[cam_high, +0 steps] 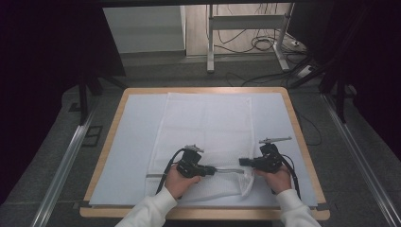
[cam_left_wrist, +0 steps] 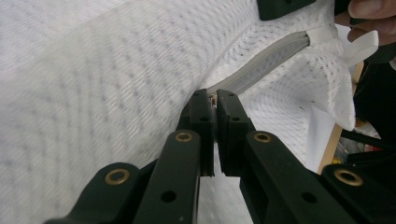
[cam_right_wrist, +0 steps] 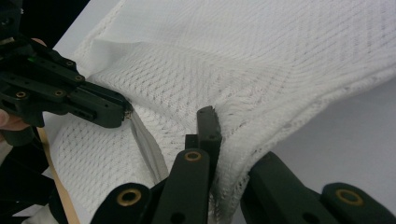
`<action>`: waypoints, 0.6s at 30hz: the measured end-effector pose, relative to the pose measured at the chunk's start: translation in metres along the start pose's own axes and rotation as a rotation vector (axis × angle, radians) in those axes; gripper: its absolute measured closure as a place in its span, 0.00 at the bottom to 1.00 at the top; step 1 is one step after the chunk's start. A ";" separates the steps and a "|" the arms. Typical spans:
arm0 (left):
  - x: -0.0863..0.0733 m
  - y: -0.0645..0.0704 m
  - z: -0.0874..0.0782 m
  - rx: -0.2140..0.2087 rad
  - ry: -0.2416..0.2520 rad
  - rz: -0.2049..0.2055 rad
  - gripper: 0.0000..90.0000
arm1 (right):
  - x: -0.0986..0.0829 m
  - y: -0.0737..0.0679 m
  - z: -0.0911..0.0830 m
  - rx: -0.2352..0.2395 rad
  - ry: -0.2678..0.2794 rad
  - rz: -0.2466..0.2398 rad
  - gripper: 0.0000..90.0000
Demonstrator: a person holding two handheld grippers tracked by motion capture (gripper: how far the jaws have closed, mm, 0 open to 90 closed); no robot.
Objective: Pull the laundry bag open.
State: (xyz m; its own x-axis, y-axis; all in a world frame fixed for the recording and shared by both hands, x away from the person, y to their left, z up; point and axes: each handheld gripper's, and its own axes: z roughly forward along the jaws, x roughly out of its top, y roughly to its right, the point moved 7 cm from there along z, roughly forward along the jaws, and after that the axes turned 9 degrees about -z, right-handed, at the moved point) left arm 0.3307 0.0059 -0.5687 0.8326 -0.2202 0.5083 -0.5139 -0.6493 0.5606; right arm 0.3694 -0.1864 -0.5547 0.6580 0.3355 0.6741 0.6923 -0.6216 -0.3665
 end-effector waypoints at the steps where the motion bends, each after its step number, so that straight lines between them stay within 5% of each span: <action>1: 0.000 -0.001 -0.001 -0.003 0.002 -0.003 0.97 | 0.000 0.000 0.000 0.000 0.000 0.000 0.99; 18: -0.005 -0.007 -0.010 0.020 0.012 -0.006 0.97 | 0.000 -0.001 0.000 0.003 0.001 -0.001 0.99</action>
State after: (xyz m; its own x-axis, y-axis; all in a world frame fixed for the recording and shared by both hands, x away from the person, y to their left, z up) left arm 0.3285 0.0186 -0.5686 0.8332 -0.2075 0.5125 -0.5045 -0.6648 0.5510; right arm 0.3690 -0.1858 -0.5548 0.6570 0.3356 0.6751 0.6940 -0.6191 -0.3676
